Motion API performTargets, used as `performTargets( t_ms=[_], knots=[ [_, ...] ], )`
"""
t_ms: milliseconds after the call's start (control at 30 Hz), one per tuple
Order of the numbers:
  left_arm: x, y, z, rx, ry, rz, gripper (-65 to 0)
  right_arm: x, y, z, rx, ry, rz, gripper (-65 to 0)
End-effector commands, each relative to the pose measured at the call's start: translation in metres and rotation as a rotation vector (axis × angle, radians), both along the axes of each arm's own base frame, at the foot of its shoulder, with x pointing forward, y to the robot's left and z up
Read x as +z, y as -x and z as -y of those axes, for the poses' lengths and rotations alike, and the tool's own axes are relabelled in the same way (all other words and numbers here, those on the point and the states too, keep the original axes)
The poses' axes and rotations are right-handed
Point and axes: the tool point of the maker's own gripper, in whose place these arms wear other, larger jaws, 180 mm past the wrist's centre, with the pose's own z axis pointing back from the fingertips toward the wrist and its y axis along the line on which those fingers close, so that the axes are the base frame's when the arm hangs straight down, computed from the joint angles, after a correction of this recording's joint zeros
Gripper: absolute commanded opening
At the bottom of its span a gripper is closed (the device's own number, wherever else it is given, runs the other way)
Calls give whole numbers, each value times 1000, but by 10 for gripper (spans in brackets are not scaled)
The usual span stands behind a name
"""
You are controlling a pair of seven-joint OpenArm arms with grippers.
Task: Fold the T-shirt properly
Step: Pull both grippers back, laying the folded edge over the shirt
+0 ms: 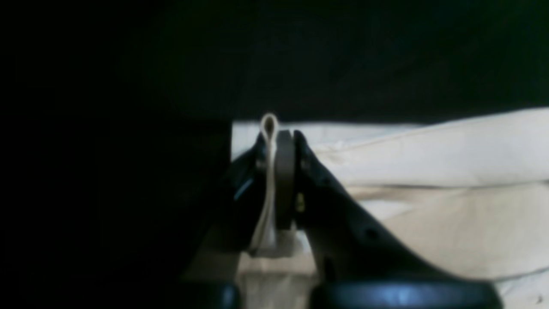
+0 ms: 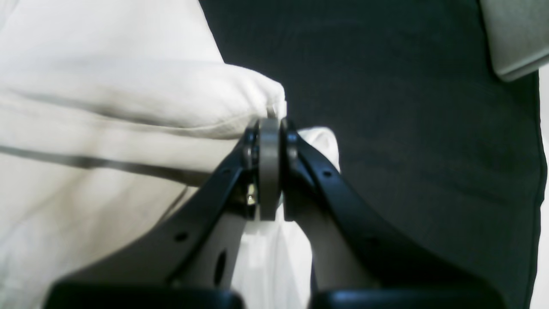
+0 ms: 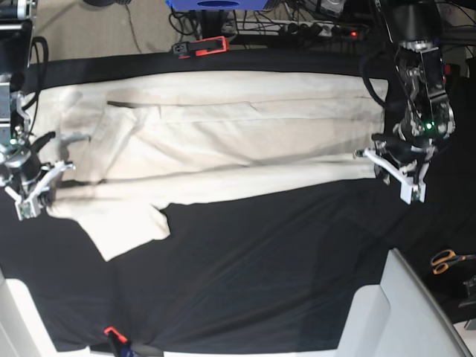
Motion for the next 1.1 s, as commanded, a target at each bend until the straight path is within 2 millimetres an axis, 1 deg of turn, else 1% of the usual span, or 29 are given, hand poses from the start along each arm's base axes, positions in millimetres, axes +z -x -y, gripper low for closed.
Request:
performTargets(
  t_ms=[0, 33, 100, 167, 200, 267, 333, 400, 467, 500, 567, 667, 733, 833, 900, 967, 1067],
  knots=[
    [16, -12, -5, -5, -18, 54, -650, 15, -9, 9, -9, 13, 38, -650],
    [12, -7, -5, -6, -18, 41, -650, 13, -7, 10, -12, 15, 24, -650],
    [11, -3, -5, -7, -23, 36, -650, 7, 0, 10, -12, 17, 4, -650],
    [14, -3, -7, -11, -31, 41, -650, 10, -1, 6, -5, 18, 13, -650],
    [14, -2, -6, -12, -31, 41, -650, 8, 2, 2, -2, 10, 10, -650],
    [12, 2, -7, -13, -35, 34, -650, 11, 3, -2, 5, 11, 16, -650],
    [15, 0, -7, -15, -37, 43, -650, 7, 9, -2, 3, 22, -25, -650],
    [12, 6, -6, -17, -39, 30, -650, 5, 13, -3, 0, 32, -61, -650],
    [15, 6, -5, -23, -43, 37, -650, 6, 17, -7, 6, 35, -66, -650],
    [16, 5, -3, -31, -44, 40, -650, 6, 18, -11, 10, 30, -64, -650],
    [11, 8, 7, -60, -41, 24, -650, 7, 18, -16, 15, 22, -57, -650],
    [8, 8, 15, -95, -47, 12, -650, 2, 23, -16, 13, 23, -70, -650],
    [6, 13, 16, -98, -47, 4, -650, -2, 26, -15, 7, 24, -92, -650],
    [11, 13, 16, -102, -52, 17, -650, -2, 27, -12, 7, 32, -97, -650],
    [15, 11, 14, -105, -62, 24, -650, -1, 27, -10, 7, 37, -97, -650],
    [17, 11, 3, -109, -90, 18, -650, 2, 26, -3, 9, 56, -96, -650],
    [17, 11, 0, -110, -96, 17, -650, 3, 27, 1, 8, 65, -98, -650]
  ],
)
